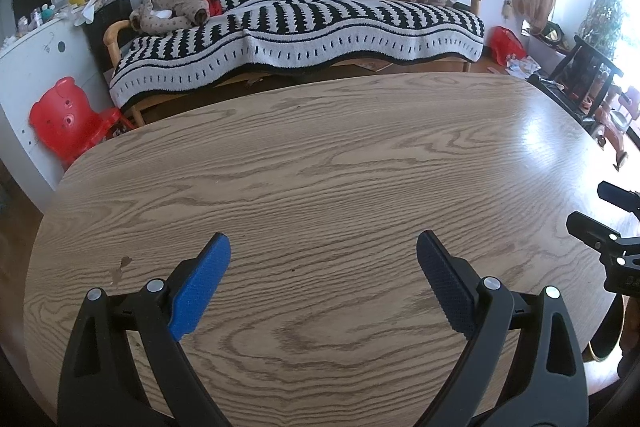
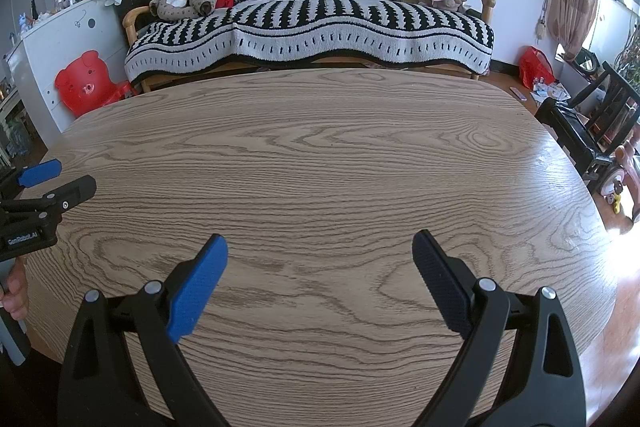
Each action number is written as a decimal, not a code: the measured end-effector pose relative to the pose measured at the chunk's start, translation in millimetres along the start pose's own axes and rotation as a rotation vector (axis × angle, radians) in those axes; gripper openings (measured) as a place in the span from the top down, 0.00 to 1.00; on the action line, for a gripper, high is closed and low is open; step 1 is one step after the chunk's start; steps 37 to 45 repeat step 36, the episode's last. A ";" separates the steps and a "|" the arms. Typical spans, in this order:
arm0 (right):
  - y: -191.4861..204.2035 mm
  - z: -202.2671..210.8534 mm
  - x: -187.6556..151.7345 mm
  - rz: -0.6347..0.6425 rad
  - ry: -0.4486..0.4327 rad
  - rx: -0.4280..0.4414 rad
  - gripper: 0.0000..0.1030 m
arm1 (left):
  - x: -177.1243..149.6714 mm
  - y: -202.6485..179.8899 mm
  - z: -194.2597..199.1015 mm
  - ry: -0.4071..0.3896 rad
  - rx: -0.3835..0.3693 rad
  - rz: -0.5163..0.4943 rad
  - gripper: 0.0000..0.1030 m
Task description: Collect trash
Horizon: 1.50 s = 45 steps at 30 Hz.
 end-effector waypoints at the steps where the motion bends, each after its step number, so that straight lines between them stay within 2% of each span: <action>1: -0.3 0.1 -0.2 0.000 0.000 0.000 0.12 | 0.0 0.7 -0.2 0.001 0.002 0.001 0.11; 22: -10.8 7.1 0.6 -0.013 -0.005 -0.013 0.12 | 3.1 -10.5 -1.0 0.003 -0.020 -0.005 0.11; 30: -22.9 17.3 -3.4 -0.020 -0.014 -0.031 0.12 | 8.1 -31.3 0.8 -0.007 -0.028 -0.030 0.11; 36: -50.5 32.1 -12.0 -0.041 -0.023 -0.068 0.12 | 10.1 -65.5 -3.2 0.012 -0.083 -0.057 0.11; 45: -50.5 32.1 -12.0 -0.041 -0.023 -0.068 0.12 | 10.1 -65.5 -3.2 0.012 -0.083 -0.057 0.11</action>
Point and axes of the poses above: each gripper's, at about its wrist camera, not at the fingertips, and z roughly against the way its jaws point, y to its left, x to its top, the point moved 6 cm from there along -z, roughly the way its jaws point, and after that the axes turned 4 degrees about -x, right-handed, at the moved point
